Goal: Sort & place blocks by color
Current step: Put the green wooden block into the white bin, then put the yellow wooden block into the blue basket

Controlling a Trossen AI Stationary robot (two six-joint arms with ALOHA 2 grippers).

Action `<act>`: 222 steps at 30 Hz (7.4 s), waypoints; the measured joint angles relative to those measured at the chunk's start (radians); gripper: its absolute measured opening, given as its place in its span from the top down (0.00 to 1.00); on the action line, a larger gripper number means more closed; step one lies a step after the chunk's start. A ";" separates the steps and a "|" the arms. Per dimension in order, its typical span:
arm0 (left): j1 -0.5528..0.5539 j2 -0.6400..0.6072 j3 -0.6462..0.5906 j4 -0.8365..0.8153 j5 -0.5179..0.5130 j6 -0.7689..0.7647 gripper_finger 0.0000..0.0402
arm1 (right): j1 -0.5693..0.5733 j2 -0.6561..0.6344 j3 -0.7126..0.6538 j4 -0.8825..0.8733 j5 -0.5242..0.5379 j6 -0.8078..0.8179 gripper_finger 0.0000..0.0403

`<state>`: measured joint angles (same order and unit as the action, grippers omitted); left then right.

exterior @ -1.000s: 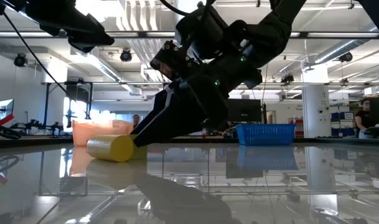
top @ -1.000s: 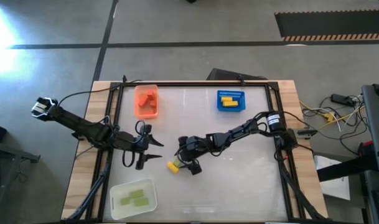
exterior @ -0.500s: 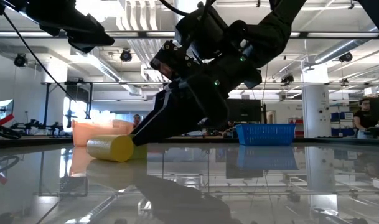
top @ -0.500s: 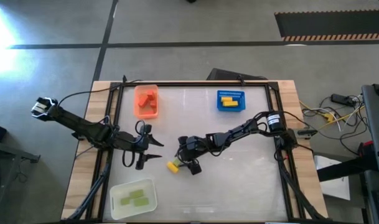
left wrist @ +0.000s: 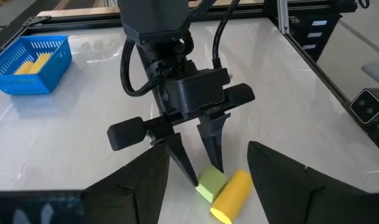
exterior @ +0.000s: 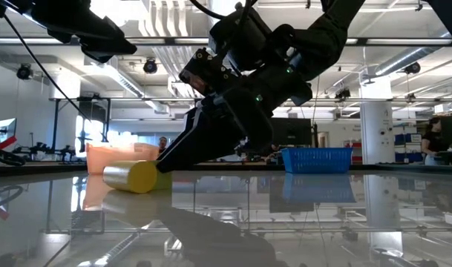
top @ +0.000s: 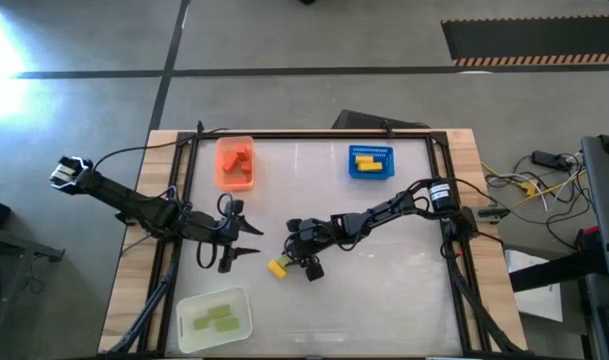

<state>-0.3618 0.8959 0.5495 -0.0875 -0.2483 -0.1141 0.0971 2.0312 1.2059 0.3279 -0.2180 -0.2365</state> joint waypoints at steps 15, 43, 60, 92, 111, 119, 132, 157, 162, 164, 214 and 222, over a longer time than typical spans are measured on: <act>0.000 0.000 0.000 0.000 -0.073 -0.001 0.50 | -0.032 -0.086 -0.006 -0.118 0.062 -0.028 0.71; 0.000 0.373 0.016 0.427 -0.308 0.563 0.43 | -0.064 -0.323 -0.296 0.403 0.021 0.639 0.71; -0.018 0.417 0.016 0.506 -0.307 0.674 0.43 | -0.078 -0.320 -0.296 0.365 0.005 0.746 0.71; -0.036 0.407 0.014 0.375 -0.304 0.352 0.71 | -0.130 -0.365 -0.278 0.213 0.035 0.732 0.29; -0.197 0.416 0.458 -0.633 0.310 -0.757 0.71 | -0.150 -0.511 -0.279 -0.085 0.309 0.563 0.34; -0.329 0.494 0.552 -0.634 0.367 -0.945 0.71 | -0.150 -0.510 -0.279 -0.085 0.309 0.555 0.36; -0.347 0.584 0.541 -0.628 0.362 -0.897 0.49 | -0.142 -0.510 -0.279 -0.095 0.294 0.585 0.34; -0.263 0.252 0.160 -0.073 -0.258 0.085 0.62 | -0.097 -0.525 -0.281 -0.357 0.337 0.697 0.42; -0.177 0.119 -0.016 0.184 -0.258 0.166 0.72 | -0.097 -0.525 -0.273 -0.374 0.447 0.746 0.42; -0.146 0.071 -0.064 0.241 -0.258 0.174 0.75 | -0.098 -0.520 -0.252 -0.407 0.469 0.761 0.42; -0.028 -0.183 -0.132 0.224 -0.333 0.341 0.87 | -0.089 -0.243 0.111 -1.079 0.499 0.712 0.72; -0.028 -0.248 -0.145 0.191 -0.337 0.338 0.87 | -0.172 -0.393 0.142 -1.221 0.503 0.501 0.72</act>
<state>-0.3901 0.6482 0.4049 0.1034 -0.5850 0.2237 -0.0753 1.6378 1.3476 -0.8928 0.2848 0.2641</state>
